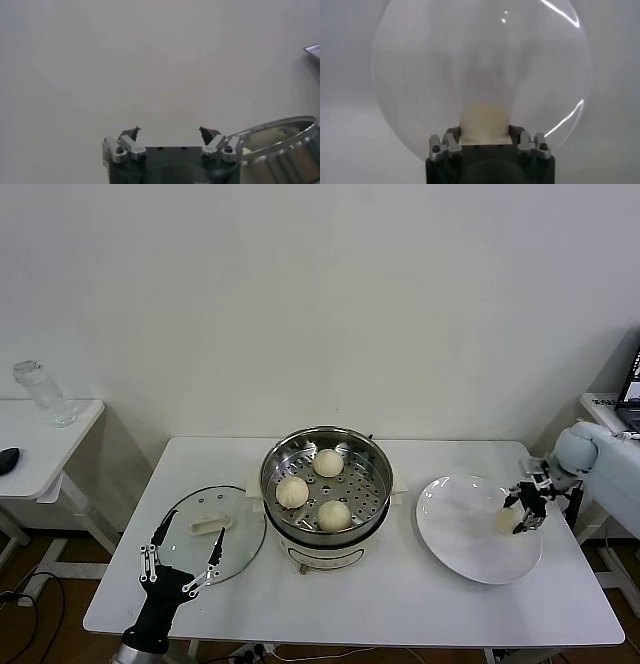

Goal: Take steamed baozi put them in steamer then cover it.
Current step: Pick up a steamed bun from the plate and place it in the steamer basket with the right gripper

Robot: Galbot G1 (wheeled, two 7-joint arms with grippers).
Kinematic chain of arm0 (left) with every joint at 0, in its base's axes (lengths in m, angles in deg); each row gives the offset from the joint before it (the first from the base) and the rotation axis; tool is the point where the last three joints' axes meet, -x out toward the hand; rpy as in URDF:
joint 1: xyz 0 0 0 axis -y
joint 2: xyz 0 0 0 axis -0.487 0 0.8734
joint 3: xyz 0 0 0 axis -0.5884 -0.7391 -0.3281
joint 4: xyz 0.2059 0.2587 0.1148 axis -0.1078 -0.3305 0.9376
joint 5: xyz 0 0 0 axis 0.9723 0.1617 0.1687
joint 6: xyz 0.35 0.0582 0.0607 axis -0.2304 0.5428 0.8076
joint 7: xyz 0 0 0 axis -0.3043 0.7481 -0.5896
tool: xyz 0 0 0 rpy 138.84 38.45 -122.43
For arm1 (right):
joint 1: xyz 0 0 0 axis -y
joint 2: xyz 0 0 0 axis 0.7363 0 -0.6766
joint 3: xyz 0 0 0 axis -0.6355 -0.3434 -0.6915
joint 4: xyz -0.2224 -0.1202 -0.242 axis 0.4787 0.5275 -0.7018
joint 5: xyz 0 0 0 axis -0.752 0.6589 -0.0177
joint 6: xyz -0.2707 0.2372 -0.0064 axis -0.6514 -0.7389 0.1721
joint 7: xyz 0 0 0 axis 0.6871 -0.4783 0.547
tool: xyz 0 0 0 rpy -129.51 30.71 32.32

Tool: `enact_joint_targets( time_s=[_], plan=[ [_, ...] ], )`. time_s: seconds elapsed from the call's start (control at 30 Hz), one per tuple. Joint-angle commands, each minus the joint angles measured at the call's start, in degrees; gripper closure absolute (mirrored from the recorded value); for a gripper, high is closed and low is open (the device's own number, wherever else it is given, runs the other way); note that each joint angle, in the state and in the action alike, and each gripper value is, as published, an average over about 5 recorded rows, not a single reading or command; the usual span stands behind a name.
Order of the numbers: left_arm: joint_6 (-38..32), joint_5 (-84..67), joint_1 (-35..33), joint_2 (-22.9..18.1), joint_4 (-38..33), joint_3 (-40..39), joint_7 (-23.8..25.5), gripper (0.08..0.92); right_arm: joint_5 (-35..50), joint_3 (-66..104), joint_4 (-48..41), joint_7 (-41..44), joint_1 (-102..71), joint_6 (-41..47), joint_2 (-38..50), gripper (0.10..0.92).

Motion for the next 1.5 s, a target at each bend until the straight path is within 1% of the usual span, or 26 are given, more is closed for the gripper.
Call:
enact_joint_targets(
  time_s=[0.03, 0.23, 0.37, 0.47, 0.7, 0.83, 1.0, 1.2, 1.5],
  plan=[
    [0.1, 0.0, 0.1, 0.3, 0.0, -0.3, 0.0, 0.177, 10.5, -11.1, 8.7, 6.7, 17.6, 3.2, -0.5, 0.363],
    [0.0, 0.0, 0.2, 0.5, -0.2, -0.6, -0.1, 0.177, 26.1, -25.0, 17.0, 6.8, 33.6, 9.5, -5.6, 0.366],
    [-0.1, 0.1, 0.1, 0.6, -0.2, -0.8, -0.1, 0.177, 33.4, -28.2, 20.9, 5.3, 38.5, 12.3, -10.6, 0.371],
    [-0.2, 0.1, 0.1, 0.6, -0.3, -0.9, -0.2, 0.177, 36.2, -29.6, 22.7, 4.3, 41.1, 13.4, -14.6, 0.372],
    [-0.4, 0.1, 0.1, 0.9, -0.1, -1.2, -0.2, 0.177, 39.6, -35.4, 25.5, 0.3, 44.0, 15.0, -23.2, 0.382],
    [-0.4, 0.1, 0.2, 0.9, -0.3, -1.3, -0.3, 0.177, 38.6, -37.4, 25.0, -1.6, 42.4, 15.4, -27.1, 0.397],
    [-0.6, 0.1, 0.3, 1.0, -0.2, -1.5, -0.4, 0.177, 35.3, -38.2, 21.7, -2.6, 38.5, 15.5, -30.4, 0.402],
    [-1.0, 0.0, 0.3, 0.9, -0.2, -1.5, -0.4, 0.177, 32.7, -38.6, 17.7, -2.8, 35.5, 15.2, -32.8, 0.401],
    [-1.4, -0.1, 0.1, 1.0, 0.0, -1.0, -0.5, 0.177, 29.9, -38.9, 15.0, -2.6, 32.4, 14.8, -34.8, 0.397]
  ],
)
